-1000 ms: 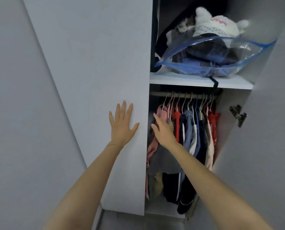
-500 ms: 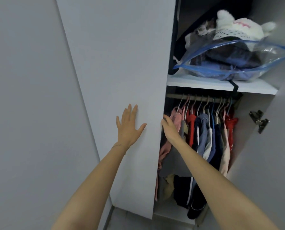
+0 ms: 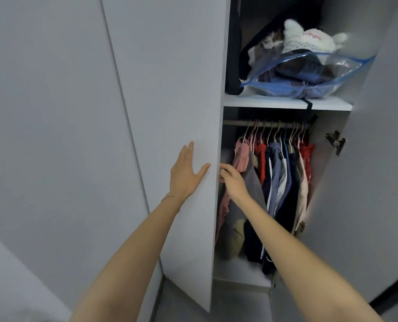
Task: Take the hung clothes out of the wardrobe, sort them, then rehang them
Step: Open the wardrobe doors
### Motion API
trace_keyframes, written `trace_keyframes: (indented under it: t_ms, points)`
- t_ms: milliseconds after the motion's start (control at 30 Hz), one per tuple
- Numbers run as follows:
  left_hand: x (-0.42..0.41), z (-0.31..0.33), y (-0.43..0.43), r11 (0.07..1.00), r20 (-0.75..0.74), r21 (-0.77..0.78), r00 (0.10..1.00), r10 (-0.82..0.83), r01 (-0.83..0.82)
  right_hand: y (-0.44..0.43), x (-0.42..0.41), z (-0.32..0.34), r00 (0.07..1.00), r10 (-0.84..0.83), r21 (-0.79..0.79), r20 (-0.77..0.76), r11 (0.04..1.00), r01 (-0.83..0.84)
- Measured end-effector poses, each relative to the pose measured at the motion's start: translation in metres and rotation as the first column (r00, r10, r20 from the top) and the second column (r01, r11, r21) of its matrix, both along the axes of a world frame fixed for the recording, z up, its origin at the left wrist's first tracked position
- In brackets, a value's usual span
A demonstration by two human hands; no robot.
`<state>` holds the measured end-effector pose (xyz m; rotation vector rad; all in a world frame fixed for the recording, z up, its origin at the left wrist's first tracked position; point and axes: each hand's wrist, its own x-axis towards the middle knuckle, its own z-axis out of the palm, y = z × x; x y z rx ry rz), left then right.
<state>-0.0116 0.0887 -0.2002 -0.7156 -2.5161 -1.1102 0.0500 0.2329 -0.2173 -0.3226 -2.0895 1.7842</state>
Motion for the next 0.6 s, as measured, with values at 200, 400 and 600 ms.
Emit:
trace_keyframes:
  t_ms: [200,400,600]
  points:
    - [0.037,-0.008,-0.048,0.998,0.085,0.063,0.996,-0.025,0.020,-0.053,0.030,-0.005,1.000,0.002,0.021,0.008,1.000,-0.002]
    - [0.059,-0.010,-0.084,0.996,0.108,0.086,0.994,-0.007,-0.002,-0.100,0.050,-0.007,0.994,0.111,0.003,0.012,0.994,-0.111]
    - [0.069,-0.011,-0.111,0.988,0.093,0.139,0.994,0.061,-0.073,-0.125,0.061,-0.003,0.955,0.270,0.037,0.122,0.960,-0.276]
